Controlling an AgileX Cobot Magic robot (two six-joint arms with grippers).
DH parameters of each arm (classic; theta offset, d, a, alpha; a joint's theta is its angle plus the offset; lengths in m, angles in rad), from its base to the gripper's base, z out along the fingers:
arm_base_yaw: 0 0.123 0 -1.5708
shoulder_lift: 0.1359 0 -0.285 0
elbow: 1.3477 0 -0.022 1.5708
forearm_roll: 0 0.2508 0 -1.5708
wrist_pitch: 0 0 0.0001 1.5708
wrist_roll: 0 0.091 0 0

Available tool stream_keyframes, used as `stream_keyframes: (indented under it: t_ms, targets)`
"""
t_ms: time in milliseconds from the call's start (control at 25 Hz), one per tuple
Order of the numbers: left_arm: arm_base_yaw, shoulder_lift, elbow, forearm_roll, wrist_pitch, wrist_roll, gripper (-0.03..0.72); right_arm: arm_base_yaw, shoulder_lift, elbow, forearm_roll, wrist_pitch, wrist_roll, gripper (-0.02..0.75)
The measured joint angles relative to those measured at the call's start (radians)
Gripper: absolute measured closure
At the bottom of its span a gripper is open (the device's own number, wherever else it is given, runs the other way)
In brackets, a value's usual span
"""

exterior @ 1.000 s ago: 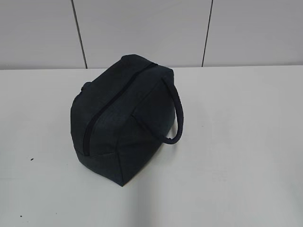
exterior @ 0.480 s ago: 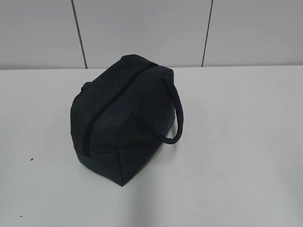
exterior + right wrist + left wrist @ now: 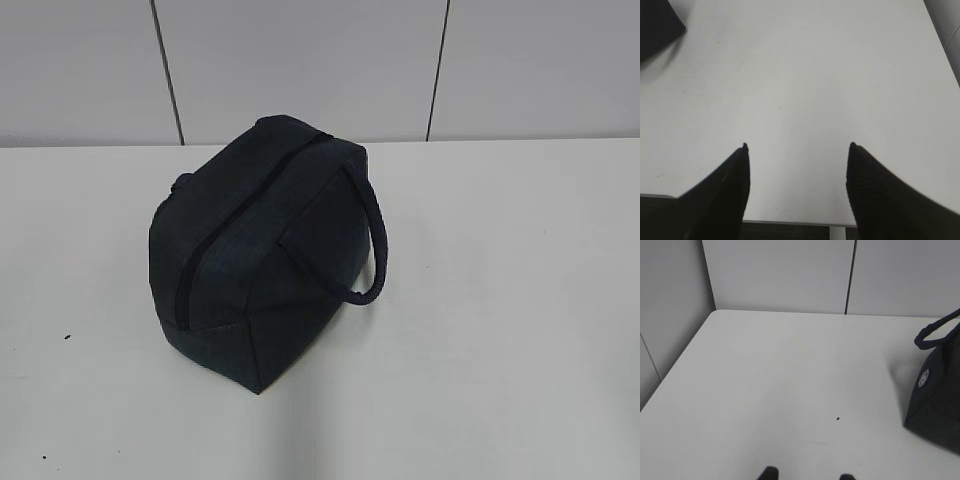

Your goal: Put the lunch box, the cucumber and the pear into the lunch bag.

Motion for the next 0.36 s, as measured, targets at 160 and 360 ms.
stream_keyframes:
  t_ms: [160,360]
  targets:
    - [0.000,0.000,0.000,0.000,0.000,0.000,0.450,0.000,0.000,0.000,0.000,0.000,0.000,0.262]
    - [0.000,0.000,0.000,0.000,0.000,0.000,0.450,0.000,0.000,0.000,0.000,0.000,0.000,0.262]
